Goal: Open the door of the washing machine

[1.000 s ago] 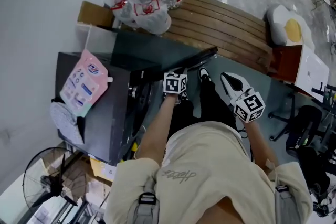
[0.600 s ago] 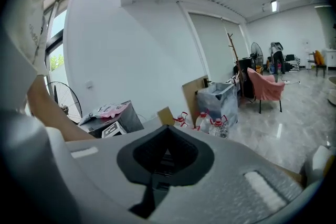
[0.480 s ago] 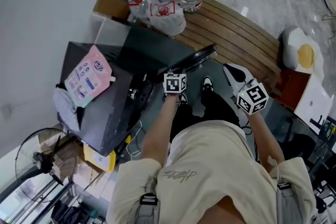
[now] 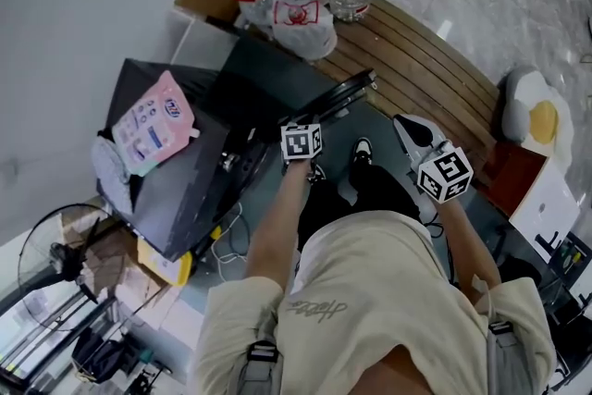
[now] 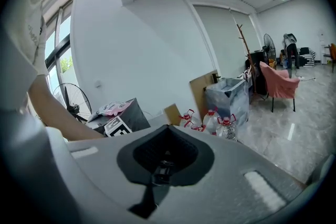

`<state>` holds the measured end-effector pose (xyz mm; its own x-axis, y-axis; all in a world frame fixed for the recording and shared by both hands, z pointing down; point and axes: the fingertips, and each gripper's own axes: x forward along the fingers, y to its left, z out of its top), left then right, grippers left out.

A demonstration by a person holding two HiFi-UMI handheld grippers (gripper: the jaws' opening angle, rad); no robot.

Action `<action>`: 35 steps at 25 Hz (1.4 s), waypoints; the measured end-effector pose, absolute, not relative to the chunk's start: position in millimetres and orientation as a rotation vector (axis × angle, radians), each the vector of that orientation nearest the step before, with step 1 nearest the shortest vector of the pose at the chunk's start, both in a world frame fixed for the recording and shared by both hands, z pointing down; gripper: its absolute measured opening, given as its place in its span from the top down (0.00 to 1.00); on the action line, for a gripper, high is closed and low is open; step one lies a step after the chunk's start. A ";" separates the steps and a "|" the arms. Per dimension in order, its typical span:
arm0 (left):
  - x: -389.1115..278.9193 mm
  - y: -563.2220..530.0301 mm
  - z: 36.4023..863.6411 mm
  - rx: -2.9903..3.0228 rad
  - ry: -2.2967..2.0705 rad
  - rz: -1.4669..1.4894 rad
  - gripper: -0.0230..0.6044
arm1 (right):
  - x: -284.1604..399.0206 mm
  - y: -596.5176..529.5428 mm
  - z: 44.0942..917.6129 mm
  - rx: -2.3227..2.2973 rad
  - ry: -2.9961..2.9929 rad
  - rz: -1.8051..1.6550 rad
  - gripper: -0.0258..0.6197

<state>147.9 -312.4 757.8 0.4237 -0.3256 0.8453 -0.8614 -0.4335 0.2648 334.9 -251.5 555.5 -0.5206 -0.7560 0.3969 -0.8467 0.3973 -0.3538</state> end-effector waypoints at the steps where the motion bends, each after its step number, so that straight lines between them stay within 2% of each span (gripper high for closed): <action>1: 147.7 -312.2 755.9 1.961 -1.007 0.959 0.93 | 336.5 -253.5 555.6 1.430 -2.483 0.784 0.96; 10: 146.9 -305.2 754.7 1.902 -1.074 0.970 0.93 | 344.3 -268.2 555.2 1.339 -2.527 0.774 0.96; 17: 137.7 -295.0 716.0 1.985 -1.083 0.959 0.93 | 329.0 -270.3 547.4 1.255 -2.565 0.722 0.96; 26: 90.5 -285.7 639.3 2.081 -1.215 0.789 0.93 | 280.1 -280.3 520.8 1.185 -2.631 0.617 0.96; 35: 32.3 -287.6 538.3 2.145 -1.424 0.498 0.93 | 215.8 -285.6 483.9 0.979 -2.702 0.376 0.96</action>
<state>32.3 -287.6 538.3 0.3815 -0.7358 0.5596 -0.9241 -0.3170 0.2132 215.8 -285.6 483.9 -0.7457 -0.5894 0.3107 -0.6519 0.7419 -0.1571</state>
